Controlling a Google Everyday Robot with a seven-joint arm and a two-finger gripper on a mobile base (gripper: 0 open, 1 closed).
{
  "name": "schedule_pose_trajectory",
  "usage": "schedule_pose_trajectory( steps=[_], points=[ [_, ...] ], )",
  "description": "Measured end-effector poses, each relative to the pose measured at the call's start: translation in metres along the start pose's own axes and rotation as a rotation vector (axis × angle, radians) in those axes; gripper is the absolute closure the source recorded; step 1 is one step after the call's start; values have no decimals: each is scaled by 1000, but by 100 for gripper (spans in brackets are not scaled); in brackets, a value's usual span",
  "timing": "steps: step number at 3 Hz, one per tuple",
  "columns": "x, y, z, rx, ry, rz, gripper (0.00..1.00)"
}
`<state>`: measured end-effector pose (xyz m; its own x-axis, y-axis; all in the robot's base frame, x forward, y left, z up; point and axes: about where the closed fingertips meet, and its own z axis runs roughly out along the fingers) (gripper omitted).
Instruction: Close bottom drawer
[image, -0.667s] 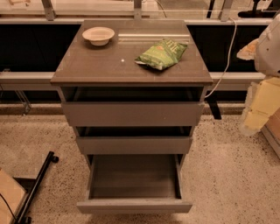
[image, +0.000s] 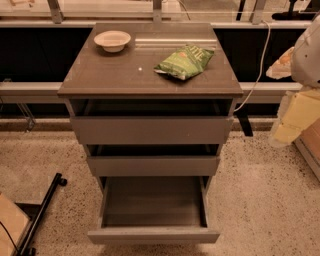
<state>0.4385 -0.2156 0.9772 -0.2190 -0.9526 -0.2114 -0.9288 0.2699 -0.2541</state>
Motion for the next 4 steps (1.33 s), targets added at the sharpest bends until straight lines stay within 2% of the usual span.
schedule_pose_trajectory(
  steps=[1, 2, 3, 4],
  points=[
    [1, 4, 20, 3, -40, -31, 41],
    [10, 8, 74, -5, -92, -82, 66],
    [22, 11, 144, -72, -134, -74, 89],
    [22, 11, 148, -78, -135, -73, 100]
  ],
)
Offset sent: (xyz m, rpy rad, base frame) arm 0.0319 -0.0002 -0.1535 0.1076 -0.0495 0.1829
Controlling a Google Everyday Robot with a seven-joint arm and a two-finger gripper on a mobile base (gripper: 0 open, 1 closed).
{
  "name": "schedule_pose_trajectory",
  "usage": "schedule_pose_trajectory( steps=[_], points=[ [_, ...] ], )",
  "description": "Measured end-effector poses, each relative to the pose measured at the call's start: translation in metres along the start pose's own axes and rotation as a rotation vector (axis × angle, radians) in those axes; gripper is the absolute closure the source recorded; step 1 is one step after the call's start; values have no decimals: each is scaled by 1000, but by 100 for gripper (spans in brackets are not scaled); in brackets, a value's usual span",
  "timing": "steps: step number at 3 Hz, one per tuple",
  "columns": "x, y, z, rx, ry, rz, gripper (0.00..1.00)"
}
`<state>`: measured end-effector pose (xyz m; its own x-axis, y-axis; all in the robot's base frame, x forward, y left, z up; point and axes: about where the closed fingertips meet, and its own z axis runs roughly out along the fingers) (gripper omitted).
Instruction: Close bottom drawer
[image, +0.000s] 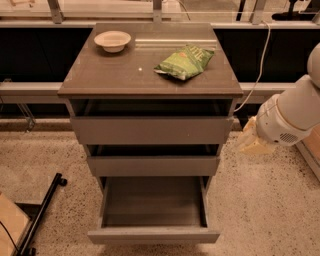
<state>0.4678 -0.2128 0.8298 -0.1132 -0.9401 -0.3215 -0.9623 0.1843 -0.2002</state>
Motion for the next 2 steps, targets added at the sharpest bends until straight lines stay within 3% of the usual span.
schedule_pose_trajectory(
  steps=[1, 2],
  points=[
    [3, 11, 30, -65, 8, 26, 100],
    [17, 30, 82, -125, 19, 52, 100]
  ],
)
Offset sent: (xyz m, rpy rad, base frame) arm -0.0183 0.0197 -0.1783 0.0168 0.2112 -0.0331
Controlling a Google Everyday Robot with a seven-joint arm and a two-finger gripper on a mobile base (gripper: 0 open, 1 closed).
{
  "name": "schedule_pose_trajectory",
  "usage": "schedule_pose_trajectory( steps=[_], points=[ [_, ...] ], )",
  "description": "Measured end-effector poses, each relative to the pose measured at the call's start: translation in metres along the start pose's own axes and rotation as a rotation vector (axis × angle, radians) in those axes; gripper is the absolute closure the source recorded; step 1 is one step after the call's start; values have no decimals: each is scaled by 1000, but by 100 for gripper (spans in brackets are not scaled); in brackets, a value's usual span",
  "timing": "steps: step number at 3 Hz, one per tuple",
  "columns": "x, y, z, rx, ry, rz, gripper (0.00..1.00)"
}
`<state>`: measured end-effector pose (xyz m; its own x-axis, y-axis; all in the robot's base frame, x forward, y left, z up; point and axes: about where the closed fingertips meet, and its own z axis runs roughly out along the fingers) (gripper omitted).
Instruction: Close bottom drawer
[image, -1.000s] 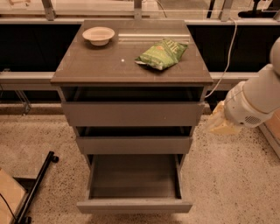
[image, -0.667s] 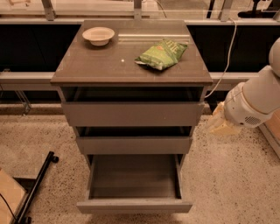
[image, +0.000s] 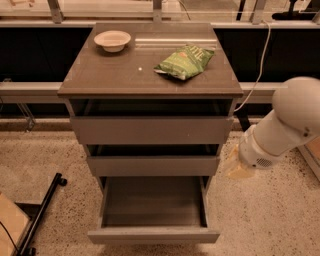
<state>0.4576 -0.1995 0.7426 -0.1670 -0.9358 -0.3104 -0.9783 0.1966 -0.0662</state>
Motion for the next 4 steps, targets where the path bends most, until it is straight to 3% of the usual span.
schedule_pose_trajectory(
  steps=[1, 3, 4],
  points=[
    [18, 8, 60, -11, 0, 18, 100],
    [15, 9, 73, -32, -26, 36, 100],
    [7, 10, 122, -66, -97, 85, 100]
  ],
)
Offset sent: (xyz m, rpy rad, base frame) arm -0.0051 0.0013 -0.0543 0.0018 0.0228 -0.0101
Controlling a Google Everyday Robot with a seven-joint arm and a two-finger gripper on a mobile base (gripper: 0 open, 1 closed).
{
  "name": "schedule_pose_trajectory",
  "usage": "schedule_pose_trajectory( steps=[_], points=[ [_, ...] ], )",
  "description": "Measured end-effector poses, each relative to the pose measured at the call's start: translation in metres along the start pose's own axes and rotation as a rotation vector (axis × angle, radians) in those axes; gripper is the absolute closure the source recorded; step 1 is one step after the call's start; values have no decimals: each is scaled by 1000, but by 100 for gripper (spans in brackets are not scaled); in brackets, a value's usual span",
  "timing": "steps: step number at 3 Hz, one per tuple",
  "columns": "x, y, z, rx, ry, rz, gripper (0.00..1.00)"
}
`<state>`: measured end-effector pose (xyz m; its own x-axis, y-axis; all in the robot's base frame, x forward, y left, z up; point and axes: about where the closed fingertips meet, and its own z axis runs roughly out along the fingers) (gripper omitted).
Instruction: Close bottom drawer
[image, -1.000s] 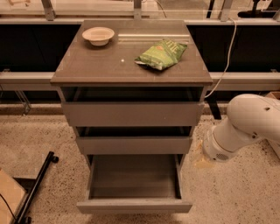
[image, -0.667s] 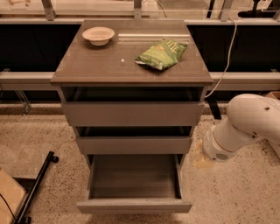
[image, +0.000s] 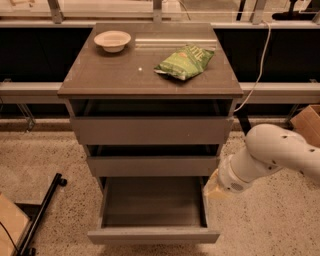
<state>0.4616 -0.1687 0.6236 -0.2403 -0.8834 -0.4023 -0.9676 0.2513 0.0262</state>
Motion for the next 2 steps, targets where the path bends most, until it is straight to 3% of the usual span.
schedule_pose_trajectory(
  steps=[1, 2],
  points=[
    [-2, -14, 63, 6, -50, 8, 100],
    [-1, -12, 68, -3, -39, 15, 100]
  ],
)
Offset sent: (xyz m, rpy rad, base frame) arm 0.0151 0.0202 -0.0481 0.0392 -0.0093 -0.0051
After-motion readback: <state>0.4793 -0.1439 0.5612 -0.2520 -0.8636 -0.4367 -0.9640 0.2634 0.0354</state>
